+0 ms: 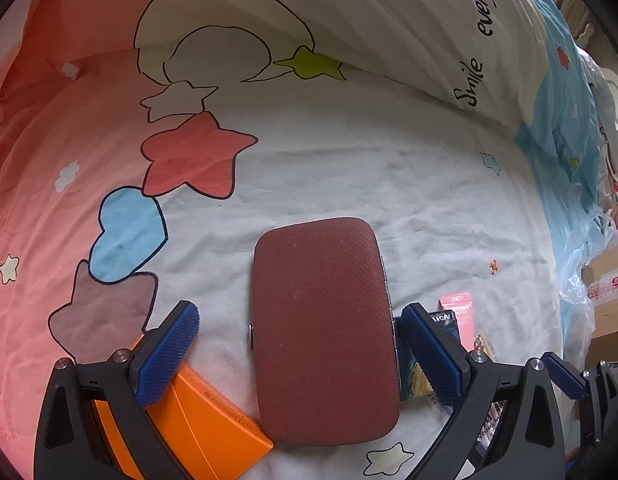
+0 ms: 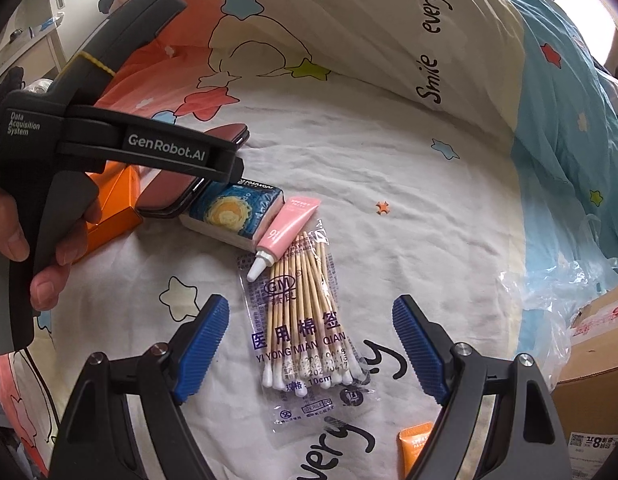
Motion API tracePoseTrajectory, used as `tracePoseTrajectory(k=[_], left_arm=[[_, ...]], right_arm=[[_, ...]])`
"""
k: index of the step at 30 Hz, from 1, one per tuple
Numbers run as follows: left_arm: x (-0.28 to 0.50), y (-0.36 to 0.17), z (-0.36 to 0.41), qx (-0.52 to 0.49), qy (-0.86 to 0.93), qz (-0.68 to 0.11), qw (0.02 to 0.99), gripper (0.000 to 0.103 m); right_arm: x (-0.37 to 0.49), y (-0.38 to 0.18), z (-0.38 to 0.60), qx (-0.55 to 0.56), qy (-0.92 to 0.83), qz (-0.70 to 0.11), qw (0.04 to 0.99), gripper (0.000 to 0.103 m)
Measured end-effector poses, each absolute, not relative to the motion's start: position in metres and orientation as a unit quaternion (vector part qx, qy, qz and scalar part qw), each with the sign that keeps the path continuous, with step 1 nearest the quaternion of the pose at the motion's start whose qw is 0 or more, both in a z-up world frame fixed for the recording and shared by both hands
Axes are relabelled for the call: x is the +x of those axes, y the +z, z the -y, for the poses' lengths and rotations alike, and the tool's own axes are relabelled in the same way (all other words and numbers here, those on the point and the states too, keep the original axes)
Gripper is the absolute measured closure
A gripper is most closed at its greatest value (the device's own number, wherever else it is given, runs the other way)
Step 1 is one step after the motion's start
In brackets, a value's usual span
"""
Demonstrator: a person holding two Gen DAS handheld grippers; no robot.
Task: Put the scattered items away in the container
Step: 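Close the left gripper on the maroon case while the right gripper lowers over the cotton-swab pack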
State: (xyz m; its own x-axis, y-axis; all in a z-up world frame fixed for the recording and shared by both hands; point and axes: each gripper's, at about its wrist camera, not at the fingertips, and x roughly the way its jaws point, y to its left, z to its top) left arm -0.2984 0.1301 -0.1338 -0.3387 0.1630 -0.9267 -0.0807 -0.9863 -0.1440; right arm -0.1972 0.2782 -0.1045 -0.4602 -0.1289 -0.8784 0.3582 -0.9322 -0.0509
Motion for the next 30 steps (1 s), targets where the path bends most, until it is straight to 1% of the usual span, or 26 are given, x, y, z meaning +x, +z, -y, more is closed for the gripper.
tracePoseTrajectory(k=[9,14,24,25,27,28,29,30], left_arm=[[-0.301,-0.137,-0.128,-0.570,0.816,0.054,0.082,0.000],[-0.304,-0.138,-0.133,-0.570,0.817,0.047,0.077,0.000],[-0.299,-0.143,-0.151,-0.564,0.822,-0.027,0.067,0.000],[-0.298,-0.143,-0.153,-0.563,0.823,-0.030,0.068,0.001],[-0.295,-0.141,-0.154,-0.561,0.824,-0.036,0.074,0.008],[-0.293,-0.139,-0.154,-0.559,0.824,-0.041,0.077,0.015],[-0.291,-0.137,-0.155,-0.558,0.825,-0.046,0.080,0.026],[-0.290,-0.135,-0.155,-0.556,0.826,-0.051,0.078,0.032]], right_arm=[[-0.198,-0.112,-0.273,0.500,-0.844,-0.131,0.143,0.021],[-0.201,-0.115,-0.275,0.503,-0.843,-0.133,0.136,0.021],[-0.202,-0.121,-0.274,0.512,-0.837,-0.145,0.126,0.021],[-0.202,-0.122,-0.275,0.513,-0.836,-0.144,0.127,0.021],[-0.203,-0.124,-0.275,0.518,-0.834,-0.136,0.129,0.021],[-0.203,-0.125,-0.276,0.522,-0.833,-0.132,0.130,0.021],[-0.204,-0.125,-0.276,0.524,-0.831,-0.131,0.131,0.022],[-0.204,-0.126,-0.276,0.526,-0.830,-0.129,0.132,0.026]])
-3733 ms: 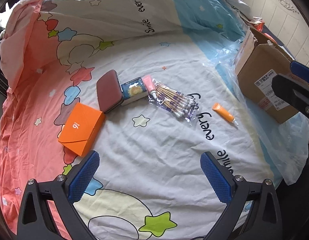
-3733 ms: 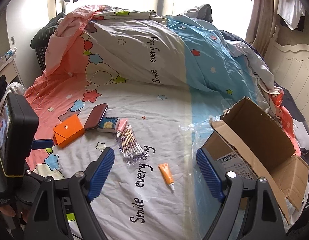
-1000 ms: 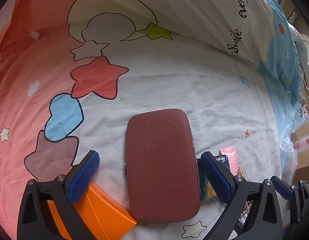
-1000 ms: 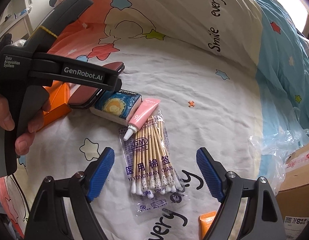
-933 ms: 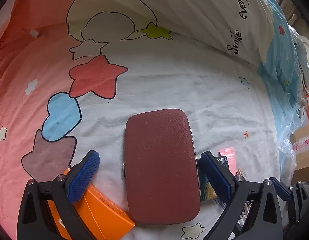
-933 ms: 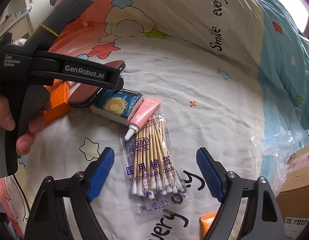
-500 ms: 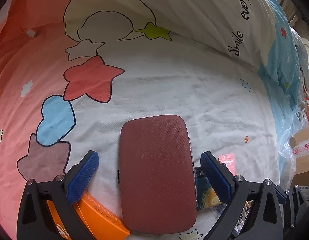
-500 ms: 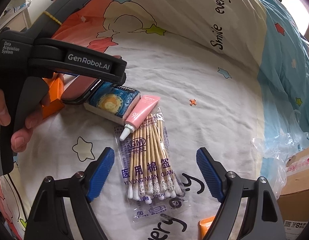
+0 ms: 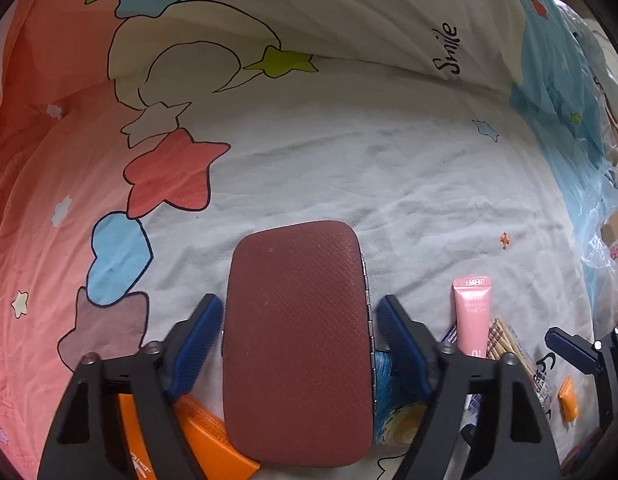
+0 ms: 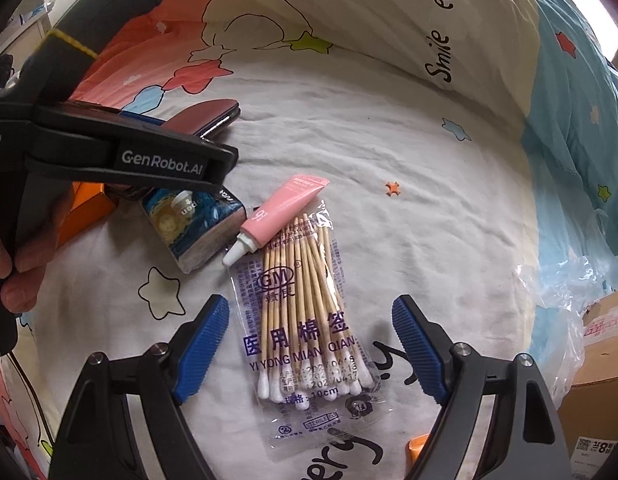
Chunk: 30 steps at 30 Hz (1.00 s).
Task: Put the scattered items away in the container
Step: 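Close the left gripper on the maroon case while the right gripper lowers over the cotton-swab pack, then lift the maroon case with the left gripper while the right gripper grasps the cotton-swab pack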
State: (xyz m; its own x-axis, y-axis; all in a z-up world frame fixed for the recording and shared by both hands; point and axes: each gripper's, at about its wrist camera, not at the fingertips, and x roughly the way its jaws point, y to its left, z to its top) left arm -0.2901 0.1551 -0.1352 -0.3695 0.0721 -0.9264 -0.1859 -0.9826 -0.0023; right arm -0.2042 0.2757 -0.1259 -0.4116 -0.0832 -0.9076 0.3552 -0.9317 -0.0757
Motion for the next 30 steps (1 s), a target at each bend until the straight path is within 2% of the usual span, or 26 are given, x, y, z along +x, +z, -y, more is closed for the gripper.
tracePoseTrajectory(k=[1,7,11,13,15,17,30], left_arm=[[-0.289,-0.134,-0.154,-0.555,0.826,-0.055,0.076,0.038],[-0.285,-0.132,-0.150,-0.562,0.820,-0.058,0.092,0.038],[-0.281,-0.131,-0.149,-0.565,0.817,-0.061,0.095,0.038],[-0.280,-0.131,-0.148,-0.567,0.816,-0.061,0.097,0.038],[-0.276,-0.128,-0.143,-0.568,0.815,-0.060,0.097,0.038],[-0.274,-0.128,-0.143,-0.569,0.814,-0.061,0.099,0.038],[-0.268,-0.123,-0.140,-0.576,0.809,-0.061,0.105,0.038]], right_arm=[[-0.205,-0.126,-0.276,0.528,-0.829,-0.128,0.133,0.030],[-0.204,-0.127,-0.278,0.536,-0.826,-0.101,0.142,0.042],[-0.202,-0.125,-0.279,0.534,-0.826,-0.095,0.151,0.055],[-0.202,-0.125,-0.280,0.534,-0.826,-0.095,0.154,0.058],[-0.199,-0.123,-0.278,0.533,-0.826,-0.088,0.161,0.069],[-0.199,-0.120,-0.280,0.532,-0.827,-0.076,0.165,0.075],[-0.180,-0.103,-0.277,0.514,-0.839,-0.083,0.160,0.081]])
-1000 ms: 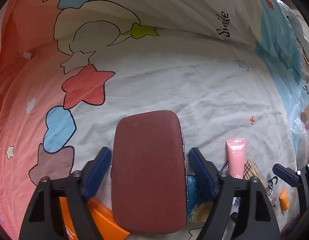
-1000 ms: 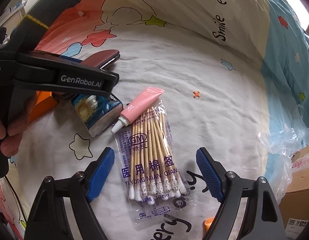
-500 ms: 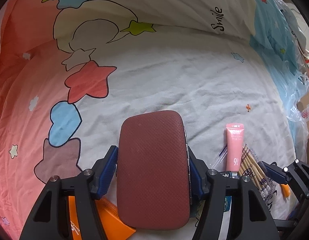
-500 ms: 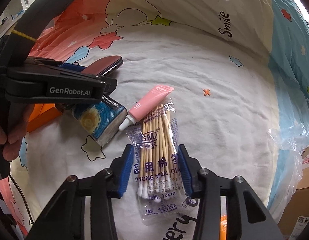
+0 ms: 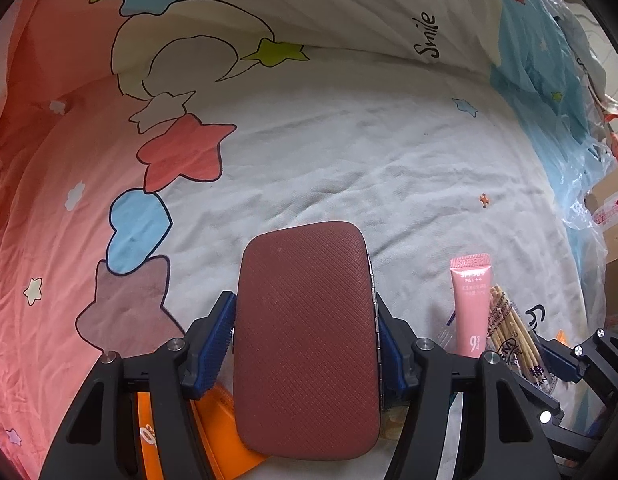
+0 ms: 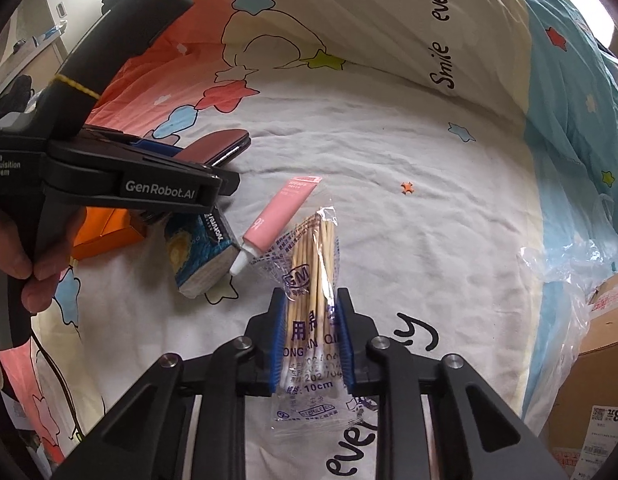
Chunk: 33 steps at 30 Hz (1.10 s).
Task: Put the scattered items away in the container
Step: 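Lift the maroon case with the left gripper while the right gripper grasps the cotton-swab pack, then carry the maroon case and cotton-swab pack over the cardboard box with both grippers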
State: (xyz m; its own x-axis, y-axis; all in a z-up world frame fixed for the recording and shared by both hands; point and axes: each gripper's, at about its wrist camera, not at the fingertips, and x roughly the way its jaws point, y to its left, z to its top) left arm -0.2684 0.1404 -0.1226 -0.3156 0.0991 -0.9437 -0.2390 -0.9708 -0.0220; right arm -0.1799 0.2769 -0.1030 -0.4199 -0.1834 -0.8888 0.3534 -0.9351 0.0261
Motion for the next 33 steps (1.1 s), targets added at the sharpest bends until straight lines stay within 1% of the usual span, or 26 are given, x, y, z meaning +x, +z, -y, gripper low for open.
tracePoseTrajectory(k=[9,16,22,28,33], left_arm=[[-0.244,-0.101,-0.143,-0.572,0.808,-0.070,0.122,0.038],[-0.236,-0.079,-0.151,-0.552,0.819,-0.079,0.137,0.038],[-0.215,-0.058,-0.153,-0.542,0.823,-0.089,0.144,0.038],[-0.196,-0.038,-0.155,-0.534,0.828,-0.080,0.149,0.038],[-0.178,-0.027,-0.166,-0.531,0.828,-0.089,0.158,0.038]], right_arm=[[-0.154,-0.075,-0.290,0.499,-0.852,-0.063,0.142,0.082],[-0.130,-0.056,-0.292,0.492,-0.858,-0.071,0.133,0.082],[-0.111,-0.037,-0.296,0.481,-0.866,-0.059,0.128,0.082],[-0.094,-0.018,-0.297,0.468,-0.872,-0.066,0.125,0.082],[-0.078,0.001,-0.308,0.456,-0.881,-0.067,0.110,0.082]])
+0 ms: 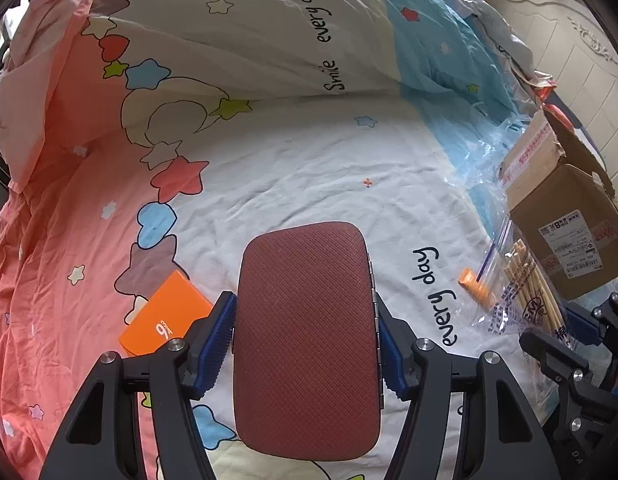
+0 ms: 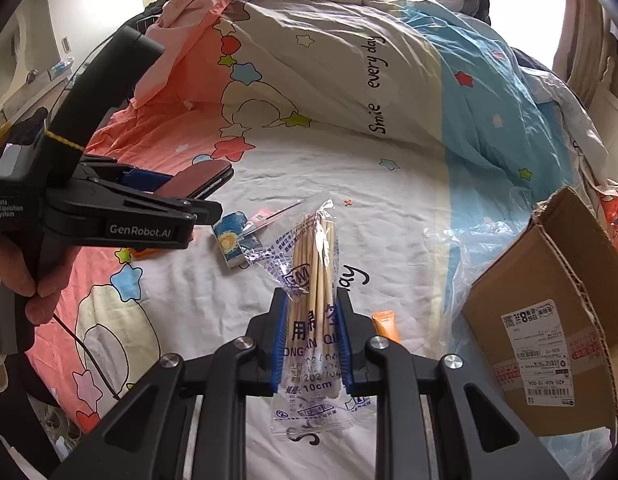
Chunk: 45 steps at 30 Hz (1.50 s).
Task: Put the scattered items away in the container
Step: 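Carry the maroon case and cotton-swab pack over the cardboard box with both grippers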
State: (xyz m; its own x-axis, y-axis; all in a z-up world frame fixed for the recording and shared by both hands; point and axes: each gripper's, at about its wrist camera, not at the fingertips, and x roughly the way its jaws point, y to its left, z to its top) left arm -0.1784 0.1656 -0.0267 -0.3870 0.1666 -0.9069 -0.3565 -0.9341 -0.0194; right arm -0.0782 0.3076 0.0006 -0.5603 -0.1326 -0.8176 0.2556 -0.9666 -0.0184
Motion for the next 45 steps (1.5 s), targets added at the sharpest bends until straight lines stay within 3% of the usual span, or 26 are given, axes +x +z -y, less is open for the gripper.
tracePoseTrajectory(k=[20,45], left_arm=[[-0.115,0.018,-0.223,-0.500,0.832,-0.132,0.199,0.038],[-0.112,0.055,-0.317,-0.459,0.828,-0.191,0.260,0.038]], right_arm=[[-0.036,0.047,-0.351,0.427,-0.899,-0.050,0.078,0.082],[-0.025,0.087,-0.432,0.385,-0.923,-0.011,0.020,0.082]])
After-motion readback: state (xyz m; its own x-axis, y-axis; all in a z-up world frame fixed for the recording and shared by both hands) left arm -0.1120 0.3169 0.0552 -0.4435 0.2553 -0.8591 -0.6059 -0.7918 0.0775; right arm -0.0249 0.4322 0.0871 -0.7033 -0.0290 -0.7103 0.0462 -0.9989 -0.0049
